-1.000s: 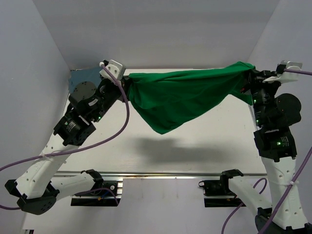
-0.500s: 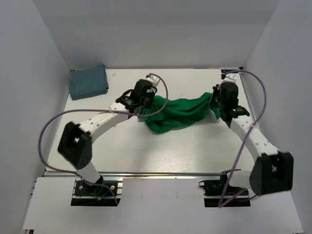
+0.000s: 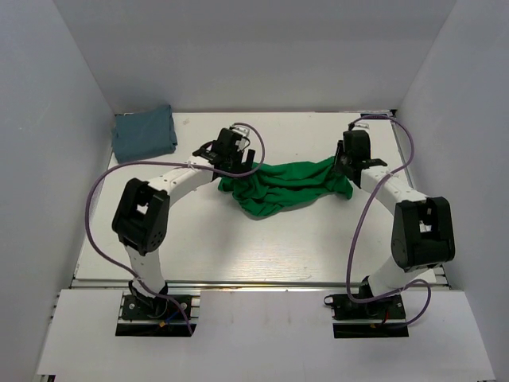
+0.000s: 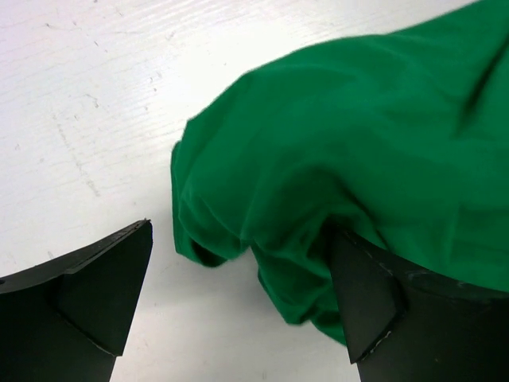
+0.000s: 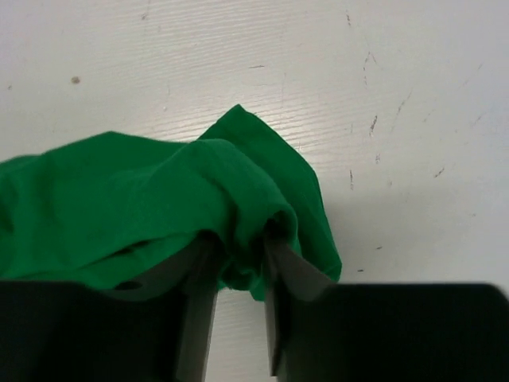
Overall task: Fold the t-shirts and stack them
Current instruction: Flatten out the tshirt
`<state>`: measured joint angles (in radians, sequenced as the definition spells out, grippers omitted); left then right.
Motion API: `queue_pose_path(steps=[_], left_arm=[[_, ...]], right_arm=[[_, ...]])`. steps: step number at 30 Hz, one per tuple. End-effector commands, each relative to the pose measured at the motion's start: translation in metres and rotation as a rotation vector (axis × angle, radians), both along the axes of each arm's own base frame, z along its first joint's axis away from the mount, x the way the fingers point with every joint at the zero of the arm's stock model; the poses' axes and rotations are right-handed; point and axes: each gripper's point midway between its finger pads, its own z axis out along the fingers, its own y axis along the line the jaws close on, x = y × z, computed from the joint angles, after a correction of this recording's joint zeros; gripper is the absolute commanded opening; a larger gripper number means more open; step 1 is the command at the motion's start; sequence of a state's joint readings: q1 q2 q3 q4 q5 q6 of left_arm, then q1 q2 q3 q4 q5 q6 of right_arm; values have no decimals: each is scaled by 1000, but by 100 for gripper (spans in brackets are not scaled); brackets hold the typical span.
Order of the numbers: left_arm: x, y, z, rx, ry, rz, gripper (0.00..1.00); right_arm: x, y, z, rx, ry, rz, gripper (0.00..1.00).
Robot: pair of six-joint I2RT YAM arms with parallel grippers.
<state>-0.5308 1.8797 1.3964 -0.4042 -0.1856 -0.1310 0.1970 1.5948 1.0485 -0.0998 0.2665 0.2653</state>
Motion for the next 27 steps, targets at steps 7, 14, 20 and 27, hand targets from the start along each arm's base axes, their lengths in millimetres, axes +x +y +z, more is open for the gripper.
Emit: queue_pose_path(steps=[7,14,20,27], left_arm=[[-38,3,73,-136,-93,-47,100],[-85,-43,49,-270,42,-311,100],[-115,-47,-5,-262,191,-307,100],[-138,-53,-33,-268,244,-279,91]], right_arm=[[12,-7,26,-36,8,-24,90],[-15,-14,40,-24,-20,-36,90],[-48,-32,14,-37,57,-62,90],[-63,-27,-14,-43,126,41,90]])
